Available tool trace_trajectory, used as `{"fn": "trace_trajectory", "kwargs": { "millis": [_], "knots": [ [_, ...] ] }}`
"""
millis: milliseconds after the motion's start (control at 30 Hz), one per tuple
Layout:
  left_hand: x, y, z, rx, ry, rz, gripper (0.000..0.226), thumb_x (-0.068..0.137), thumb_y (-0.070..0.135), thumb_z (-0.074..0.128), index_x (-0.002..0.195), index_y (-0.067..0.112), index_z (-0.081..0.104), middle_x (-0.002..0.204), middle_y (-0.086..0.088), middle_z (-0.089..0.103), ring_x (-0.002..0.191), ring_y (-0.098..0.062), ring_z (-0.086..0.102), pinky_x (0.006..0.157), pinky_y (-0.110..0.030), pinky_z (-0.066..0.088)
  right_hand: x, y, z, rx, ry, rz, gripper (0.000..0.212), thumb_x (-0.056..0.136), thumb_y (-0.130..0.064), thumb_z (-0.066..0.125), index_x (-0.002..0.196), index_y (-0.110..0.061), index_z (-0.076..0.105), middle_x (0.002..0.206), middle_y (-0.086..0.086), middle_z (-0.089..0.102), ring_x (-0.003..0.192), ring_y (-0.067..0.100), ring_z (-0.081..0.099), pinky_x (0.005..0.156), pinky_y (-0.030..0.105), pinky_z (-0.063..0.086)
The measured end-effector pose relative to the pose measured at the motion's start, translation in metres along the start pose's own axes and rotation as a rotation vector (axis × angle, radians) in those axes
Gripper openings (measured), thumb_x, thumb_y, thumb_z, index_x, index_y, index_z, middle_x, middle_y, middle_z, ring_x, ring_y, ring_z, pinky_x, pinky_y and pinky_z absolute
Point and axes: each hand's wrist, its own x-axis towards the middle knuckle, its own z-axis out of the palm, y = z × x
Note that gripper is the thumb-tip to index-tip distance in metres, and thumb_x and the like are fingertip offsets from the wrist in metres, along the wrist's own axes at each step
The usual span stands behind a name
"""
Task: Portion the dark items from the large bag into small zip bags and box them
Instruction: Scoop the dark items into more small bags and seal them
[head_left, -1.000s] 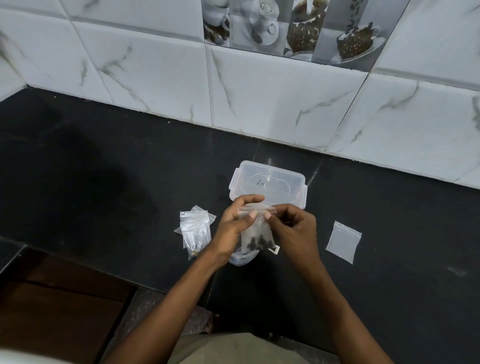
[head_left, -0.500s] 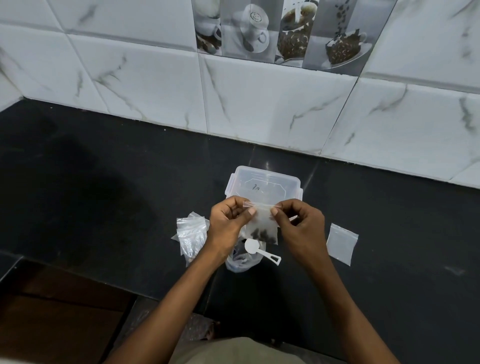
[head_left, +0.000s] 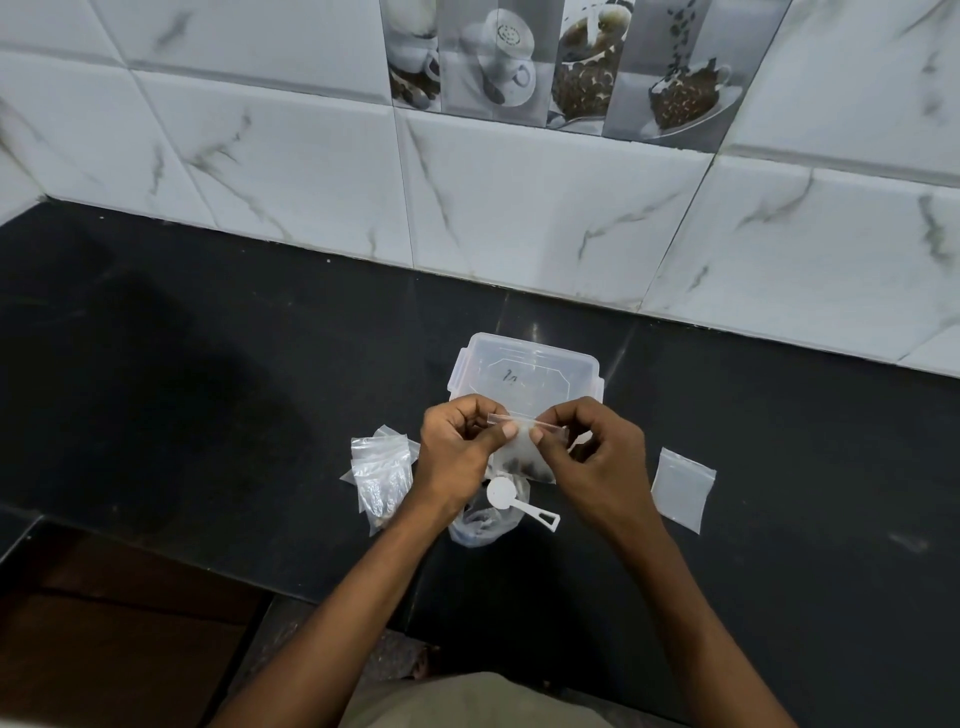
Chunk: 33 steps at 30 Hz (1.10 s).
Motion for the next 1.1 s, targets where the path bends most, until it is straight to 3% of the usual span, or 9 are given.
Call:
{"fn": "trace_trajectory", "kwargs": {
  "millis": [167,333,533,700,767,967,1100],
  "knots": [
    [0.001,0.002,0.003,0.016,-0.026,-0.009,0.014,0.082,-0.004,0.077,0.078,0.010,0.074,0.074,0.000,0.073,0.073,-0.014,0.068,0.070,-0.023,0.055,0.002,0.002,0.001,-0.038,-0.004,-0.063,0.007,0.086,-0.014,0.074,0.081,-0.017,0.070,0.079,-0.011,0.067,0.074,0.011,0.064,0.062,0.019,0.048],
    [-0.001,0.002,0.001,0.069,-0.104,0.027,0.003,0.084,0.008,0.079,0.087,0.007,0.078,0.084,-0.007,0.077,0.085,-0.030,0.074,0.080,-0.037,0.061,0.003,0.003,0.003,-0.086,-0.009,-0.042,0.008,0.086,-0.024,0.067,0.081,-0.017,0.067,0.076,-0.011,0.064,0.072,0.007,0.061,0.062,0.011,0.044],
    [0.003,0.002,0.005,0.061,-0.026,-0.055,0.015,0.082,-0.004,0.075,0.077,0.010,0.076,0.078,-0.011,0.076,0.077,-0.020,0.071,0.075,-0.027,0.056,0.005,0.006,0.000,-0.103,-0.075,-0.042,0.006,0.086,-0.018,0.074,0.085,-0.020,0.069,0.081,-0.015,0.065,0.075,0.009,0.062,0.062,0.021,0.050],
    [0.004,0.005,0.004,0.141,0.046,-0.018,0.026,0.080,-0.009,0.075,0.071,0.015,0.075,0.069,0.003,0.074,0.070,-0.011,0.071,0.070,-0.020,0.055,0.007,0.005,-0.002,-0.107,-0.125,-0.036,0.006,0.086,-0.022,0.077,0.084,-0.021,0.071,0.081,-0.014,0.067,0.071,0.009,0.063,0.062,0.021,0.051],
    [0.005,0.005,0.002,0.151,0.073,0.007,0.028,0.078,-0.008,0.077,0.070,0.019,0.076,0.068,0.004,0.075,0.070,-0.011,0.073,0.070,-0.021,0.056,0.009,0.007,-0.003,-0.108,-0.090,-0.016,0.009,0.083,-0.021,0.080,0.079,-0.021,0.072,0.077,-0.013,0.068,0.067,0.009,0.062,0.060,0.025,0.051],
    [-0.002,0.000,-0.002,0.140,0.017,0.043,0.022,0.081,-0.005,0.077,0.075,0.017,0.079,0.073,0.000,0.077,0.074,-0.016,0.075,0.073,-0.024,0.058,0.008,0.009,-0.004,-0.156,-0.057,0.012,0.021,0.077,-0.012,0.087,0.069,-0.022,0.071,0.068,-0.013,0.066,0.064,0.004,0.062,0.062,0.017,0.044],
    [-0.001,-0.010,-0.011,0.126,0.009,0.035,0.023,0.089,-0.002,0.070,0.081,0.017,0.080,0.078,-0.002,0.078,0.075,-0.018,0.074,0.072,-0.027,0.056,0.010,0.015,-0.003,-0.043,-0.152,0.075,0.017,0.080,-0.008,0.084,0.076,-0.022,0.076,0.074,-0.011,0.072,0.071,0.008,0.068,0.066,0.026,0.053]
  ]
}}
